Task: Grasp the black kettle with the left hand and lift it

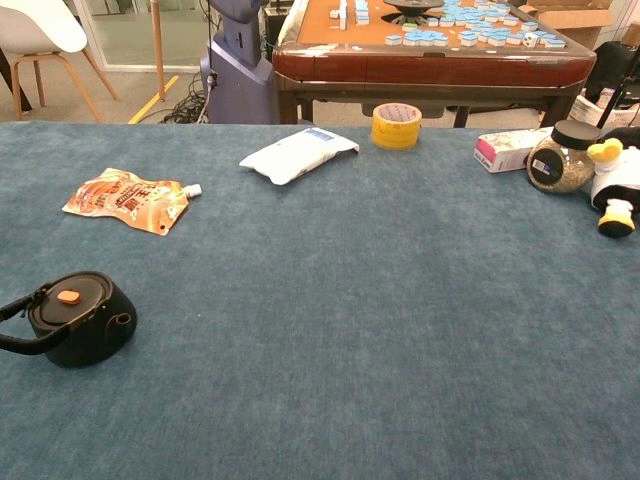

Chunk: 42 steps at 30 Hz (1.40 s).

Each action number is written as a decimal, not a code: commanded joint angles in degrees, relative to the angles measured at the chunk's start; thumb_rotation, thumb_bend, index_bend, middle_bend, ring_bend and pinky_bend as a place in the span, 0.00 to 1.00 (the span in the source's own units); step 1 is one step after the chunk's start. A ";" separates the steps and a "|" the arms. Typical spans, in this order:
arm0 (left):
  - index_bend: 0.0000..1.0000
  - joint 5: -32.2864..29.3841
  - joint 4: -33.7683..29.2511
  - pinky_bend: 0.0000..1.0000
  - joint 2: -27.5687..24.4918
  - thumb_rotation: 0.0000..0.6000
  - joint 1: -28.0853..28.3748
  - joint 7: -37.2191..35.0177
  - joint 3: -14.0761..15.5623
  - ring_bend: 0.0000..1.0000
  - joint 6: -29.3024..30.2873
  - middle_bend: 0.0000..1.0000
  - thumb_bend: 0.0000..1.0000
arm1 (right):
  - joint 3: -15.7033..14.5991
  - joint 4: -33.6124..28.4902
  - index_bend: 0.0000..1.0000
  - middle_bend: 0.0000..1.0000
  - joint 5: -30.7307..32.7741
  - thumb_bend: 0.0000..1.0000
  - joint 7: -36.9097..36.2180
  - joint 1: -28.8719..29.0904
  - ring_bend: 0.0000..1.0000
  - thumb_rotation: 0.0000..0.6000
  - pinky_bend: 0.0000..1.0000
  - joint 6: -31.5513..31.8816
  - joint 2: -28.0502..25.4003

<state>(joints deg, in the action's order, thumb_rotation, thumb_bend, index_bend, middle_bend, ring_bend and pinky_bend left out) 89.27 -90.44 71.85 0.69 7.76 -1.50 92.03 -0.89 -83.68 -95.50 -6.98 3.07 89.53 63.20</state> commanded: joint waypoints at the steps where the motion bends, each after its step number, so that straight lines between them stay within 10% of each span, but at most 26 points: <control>1: 0.47 0.00 0.05 0.14 -0.01 1.00 -0.01 -0.08 -0.03 0.36 0.02 0.41 0.11 | 0.02 -0.06 0.56 0.50 -0.08 0.18 0.03 0.04 0.38 1.00 0.37 0.03 -0.01; 42: 0.30 9.68 1.08 0.12 4.50 1.00 10.32 4.22 3.85 0.32 -12.60 0.34 0.11 | 3.62 -5.48 0.57 0.49 2.28 0.18 5.26 -0.26 0.37 1.00 0.38 3.00 -3.59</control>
<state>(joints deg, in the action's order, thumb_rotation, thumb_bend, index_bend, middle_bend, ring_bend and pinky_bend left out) 98.65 -89.09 76.09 10.69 11.54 2.19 79.74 2.75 -89.17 -93.24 -1.71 2.82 92.52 59.60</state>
